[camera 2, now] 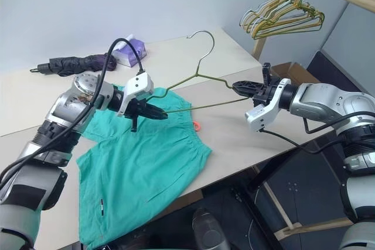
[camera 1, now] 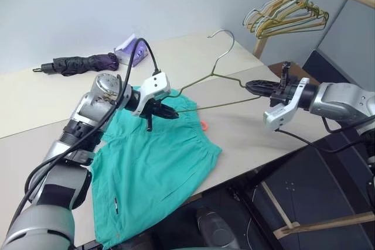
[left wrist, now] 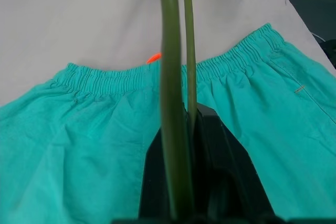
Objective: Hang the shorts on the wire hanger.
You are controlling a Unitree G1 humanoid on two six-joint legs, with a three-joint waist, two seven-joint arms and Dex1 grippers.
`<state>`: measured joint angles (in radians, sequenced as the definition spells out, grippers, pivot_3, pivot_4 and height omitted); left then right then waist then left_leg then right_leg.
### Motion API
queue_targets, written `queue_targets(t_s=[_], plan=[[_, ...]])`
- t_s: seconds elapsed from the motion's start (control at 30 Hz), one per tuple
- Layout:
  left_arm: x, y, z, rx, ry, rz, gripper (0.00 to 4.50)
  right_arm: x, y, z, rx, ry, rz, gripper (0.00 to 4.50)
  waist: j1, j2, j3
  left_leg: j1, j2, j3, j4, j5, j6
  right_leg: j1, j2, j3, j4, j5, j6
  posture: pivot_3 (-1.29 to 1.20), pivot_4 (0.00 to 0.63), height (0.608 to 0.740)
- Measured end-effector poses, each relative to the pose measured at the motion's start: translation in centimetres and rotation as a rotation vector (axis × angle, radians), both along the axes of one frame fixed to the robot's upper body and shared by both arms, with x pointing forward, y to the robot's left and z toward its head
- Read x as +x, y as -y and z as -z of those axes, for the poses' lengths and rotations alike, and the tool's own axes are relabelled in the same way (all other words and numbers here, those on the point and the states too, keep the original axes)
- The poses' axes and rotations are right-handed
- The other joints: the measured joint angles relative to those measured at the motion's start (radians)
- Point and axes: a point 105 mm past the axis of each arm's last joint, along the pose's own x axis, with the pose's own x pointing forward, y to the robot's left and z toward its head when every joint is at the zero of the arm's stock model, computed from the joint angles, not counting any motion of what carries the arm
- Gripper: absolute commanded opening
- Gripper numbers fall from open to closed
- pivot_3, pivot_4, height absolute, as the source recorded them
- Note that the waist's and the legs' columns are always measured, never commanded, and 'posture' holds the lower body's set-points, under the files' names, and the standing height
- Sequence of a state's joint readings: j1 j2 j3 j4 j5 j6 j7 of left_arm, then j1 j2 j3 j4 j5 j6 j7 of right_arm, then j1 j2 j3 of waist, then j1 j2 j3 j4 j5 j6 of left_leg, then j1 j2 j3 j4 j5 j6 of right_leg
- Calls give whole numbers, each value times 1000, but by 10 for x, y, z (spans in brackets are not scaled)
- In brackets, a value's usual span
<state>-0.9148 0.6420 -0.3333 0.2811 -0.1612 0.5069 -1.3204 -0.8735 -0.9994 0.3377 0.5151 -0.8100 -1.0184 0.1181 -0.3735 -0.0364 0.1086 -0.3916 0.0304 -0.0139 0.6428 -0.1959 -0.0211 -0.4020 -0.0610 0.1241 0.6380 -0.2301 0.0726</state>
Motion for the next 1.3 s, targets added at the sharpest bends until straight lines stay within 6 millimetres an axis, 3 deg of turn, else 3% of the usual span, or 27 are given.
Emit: queue_targets(t_s=[0.33,0.5,0.6,0.73,1.0,1.1,1.3], plan=[[-1,-30,-4,19,63,-70,0,-29,-19,9,145,-253,-96,4469,5,0,-1,12,0,-2,0,0,0,15,0,-1,-3,-4,6,-148,28,740],[-6,-42,15,131,260,18,0,-43,-4,25,298,-772,141,4469,29,0,-1,11,1,-2,0,0,0,15,0,-1,-5,-3,5,-137,38,740],[-10,-40,17,145,333,83,0,-49,-9,19,381,-993,188,4469,50,0,-1,10,2,-2,0,0,0,15,0,-1,-5,-2,4,-135,41,740],[-11,-40,10,112,362,101,0,-47,-11,16,404,-1101,275,4469,83,0,-1,9,2,0,1,0,0,12,1,-1,-5,-2,4,-128,46,740],[-17,-37,10,97,348,139,0,-28,-25,36,434,-1227,459,4469,125,1,-1,-7,2,1,3,0,0,-8,1,-1,3,-3,4,-127,54,740],[-19,-35,9,99,347,156,0,-23,-28,40,440,-1247,497,3879,141,1,-1,-10,2,1,3,0,0,-11,1,-1,4,-3,4,-125,60,740],[-20,-36,11,99,340,157,0,-23,-33,45,417,-1287,498,1810,154,1,-1,-14,2,1,5,0,0,-14,1,-1,5,-3,4,-120,62,740]])
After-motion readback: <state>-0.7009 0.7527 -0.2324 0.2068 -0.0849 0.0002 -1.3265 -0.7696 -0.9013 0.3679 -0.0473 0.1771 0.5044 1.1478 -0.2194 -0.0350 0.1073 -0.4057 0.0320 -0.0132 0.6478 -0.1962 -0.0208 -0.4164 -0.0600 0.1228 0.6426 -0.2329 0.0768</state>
